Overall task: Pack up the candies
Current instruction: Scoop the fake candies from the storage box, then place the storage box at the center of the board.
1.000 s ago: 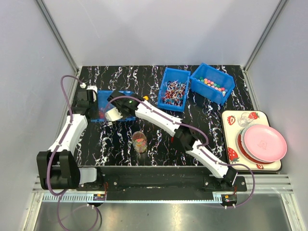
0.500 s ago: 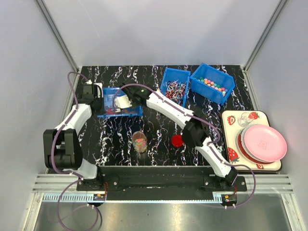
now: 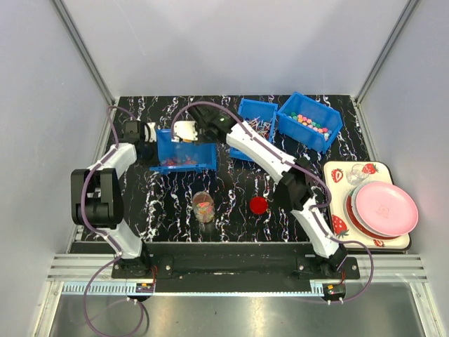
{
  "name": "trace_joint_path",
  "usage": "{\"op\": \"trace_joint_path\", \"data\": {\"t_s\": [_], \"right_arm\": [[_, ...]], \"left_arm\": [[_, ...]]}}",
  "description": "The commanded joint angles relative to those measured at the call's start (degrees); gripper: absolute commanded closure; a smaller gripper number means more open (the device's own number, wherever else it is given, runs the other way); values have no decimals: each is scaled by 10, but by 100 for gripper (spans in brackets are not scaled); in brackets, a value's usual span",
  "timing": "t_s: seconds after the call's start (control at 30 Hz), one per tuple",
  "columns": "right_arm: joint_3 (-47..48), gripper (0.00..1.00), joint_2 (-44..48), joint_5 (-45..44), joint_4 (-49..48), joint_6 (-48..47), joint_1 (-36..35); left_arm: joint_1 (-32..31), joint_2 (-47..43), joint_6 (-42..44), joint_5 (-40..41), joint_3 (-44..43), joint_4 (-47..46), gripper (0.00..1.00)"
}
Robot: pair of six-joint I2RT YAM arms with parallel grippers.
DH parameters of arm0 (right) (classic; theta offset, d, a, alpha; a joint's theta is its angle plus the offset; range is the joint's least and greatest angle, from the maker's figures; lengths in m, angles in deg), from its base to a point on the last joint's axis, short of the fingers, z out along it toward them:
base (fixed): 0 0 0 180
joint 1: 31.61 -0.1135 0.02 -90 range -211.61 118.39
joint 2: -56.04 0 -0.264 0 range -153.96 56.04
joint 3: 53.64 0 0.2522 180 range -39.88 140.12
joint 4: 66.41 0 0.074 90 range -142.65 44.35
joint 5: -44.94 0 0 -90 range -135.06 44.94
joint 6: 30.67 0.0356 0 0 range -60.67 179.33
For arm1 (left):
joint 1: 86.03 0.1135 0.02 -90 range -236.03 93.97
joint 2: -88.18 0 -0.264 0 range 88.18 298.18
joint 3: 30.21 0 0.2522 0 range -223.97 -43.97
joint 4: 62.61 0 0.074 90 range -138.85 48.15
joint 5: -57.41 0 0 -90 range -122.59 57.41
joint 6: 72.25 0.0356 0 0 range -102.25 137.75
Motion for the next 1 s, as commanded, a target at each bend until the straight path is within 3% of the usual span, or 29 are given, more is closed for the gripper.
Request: {"op": "trace_joint_path", "data": {"t_s": [0.0, 0.27, 0.5, 0.97], "right_arm": [[-36, 100, 93, 92, -25, 90, 31], [-264, 100, 259, 88, -68, 58, 16], [-318, 100, 327, 82, -2, 70, -21], [-410, 100, 404, 19, 82, 79, -116]], "left_arm": [[14, 9, -10, -67, -42, -26, 100], [27, 38, -14, -81, -81, 4, 100], [27, 55, -11, -82, -118, 43, 92], [27, 105, 21, -66, -211, 143, 88]]}}
